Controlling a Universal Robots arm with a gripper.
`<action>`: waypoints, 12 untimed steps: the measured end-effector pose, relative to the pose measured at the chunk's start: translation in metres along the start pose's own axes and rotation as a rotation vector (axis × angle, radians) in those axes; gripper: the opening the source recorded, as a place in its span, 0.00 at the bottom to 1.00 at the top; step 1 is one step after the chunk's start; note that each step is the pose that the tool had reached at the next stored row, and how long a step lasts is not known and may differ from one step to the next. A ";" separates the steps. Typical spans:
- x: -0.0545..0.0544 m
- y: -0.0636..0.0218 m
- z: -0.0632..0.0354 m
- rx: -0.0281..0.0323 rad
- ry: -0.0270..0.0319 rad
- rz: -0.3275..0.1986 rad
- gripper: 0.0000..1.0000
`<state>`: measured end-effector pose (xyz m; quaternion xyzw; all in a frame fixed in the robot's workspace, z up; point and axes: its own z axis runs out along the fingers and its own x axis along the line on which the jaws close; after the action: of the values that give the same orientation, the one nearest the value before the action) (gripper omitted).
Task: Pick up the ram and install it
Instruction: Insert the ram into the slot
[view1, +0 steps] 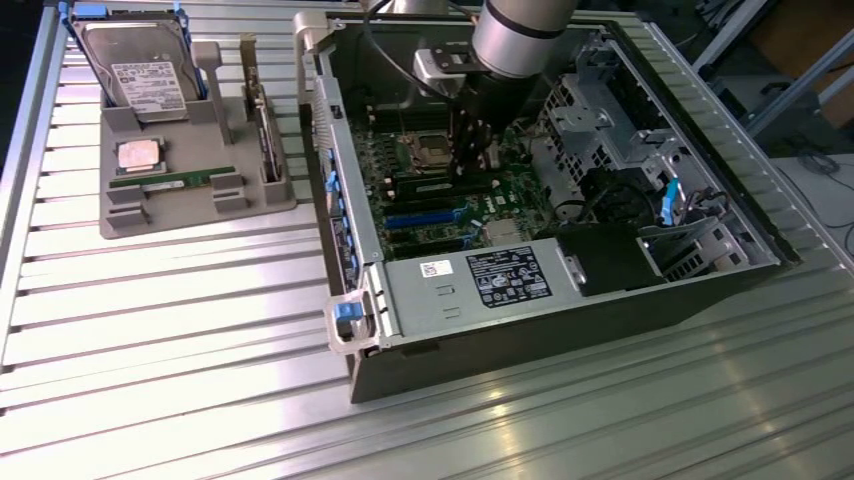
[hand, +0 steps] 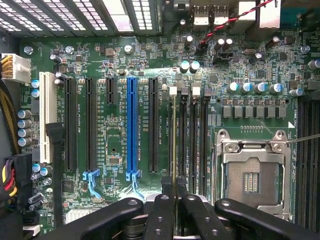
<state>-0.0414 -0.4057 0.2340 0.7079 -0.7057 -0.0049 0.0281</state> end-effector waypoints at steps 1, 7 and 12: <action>0.000 0.0000 0.0000 0.0000 -0.0001 0.000 0.12; 0.000 0.0007 -0.0139 0.0022 0.0074 0.000 0.26; -0.001 -0.0006 -0.0254 0.0035 0.0137 0.001 0.11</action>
<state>-0.0396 -0.4039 0.2594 0.7077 -0.7058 0.0012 0.0317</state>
